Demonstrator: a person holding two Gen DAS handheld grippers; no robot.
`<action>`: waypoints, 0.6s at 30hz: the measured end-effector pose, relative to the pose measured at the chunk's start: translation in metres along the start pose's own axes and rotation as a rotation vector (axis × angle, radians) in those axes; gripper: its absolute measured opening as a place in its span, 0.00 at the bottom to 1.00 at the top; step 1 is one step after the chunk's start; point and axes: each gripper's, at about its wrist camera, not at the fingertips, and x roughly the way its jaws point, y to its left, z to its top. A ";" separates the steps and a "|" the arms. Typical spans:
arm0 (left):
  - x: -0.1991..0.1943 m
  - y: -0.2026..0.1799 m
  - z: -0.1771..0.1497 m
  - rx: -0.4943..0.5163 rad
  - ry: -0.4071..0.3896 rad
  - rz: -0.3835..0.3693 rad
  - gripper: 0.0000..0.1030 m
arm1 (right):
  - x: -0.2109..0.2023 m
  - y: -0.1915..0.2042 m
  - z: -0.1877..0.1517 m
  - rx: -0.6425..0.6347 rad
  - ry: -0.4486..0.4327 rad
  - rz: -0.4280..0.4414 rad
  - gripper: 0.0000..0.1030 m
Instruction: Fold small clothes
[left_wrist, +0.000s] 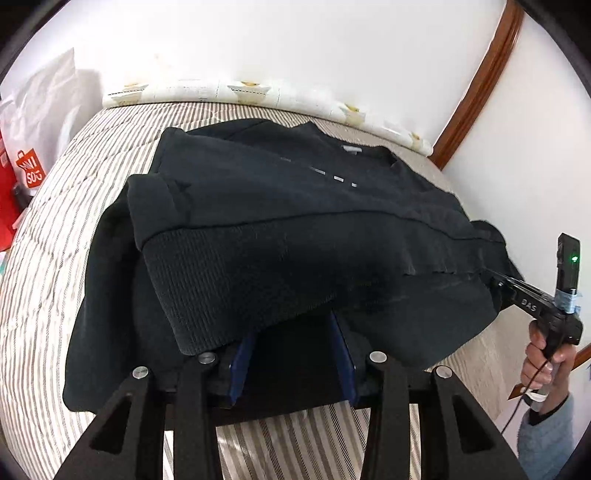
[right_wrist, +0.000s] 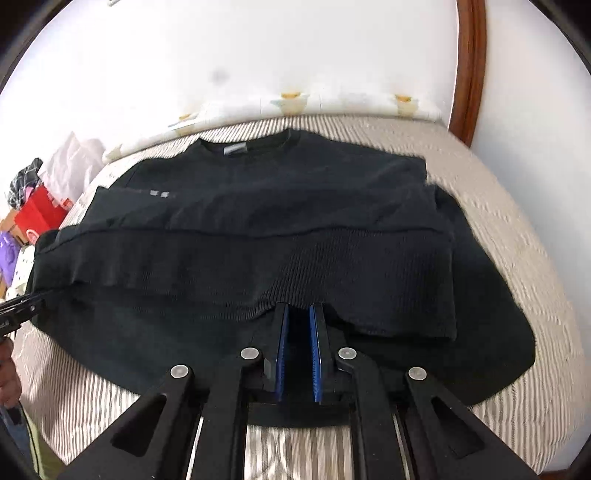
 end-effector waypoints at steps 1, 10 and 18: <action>-0.002 0.002 0.002 -0.008 -0.006 -0.015 0.36 | 0.001 0.002 0.004 -0.007 -0.010 -0.007 0.09; -0.013 0.008 0.036 -0.064 -0.045 -0.105 0.36 | 0.014 0.007 0.054 0.017 -0.100 -0.020 0.09; -0.009 0.008 0.063 -0.016 -0.071 -0.027 0.37 | 0.037 0.012 0.089 0.015 -0.115 -0.039 0.10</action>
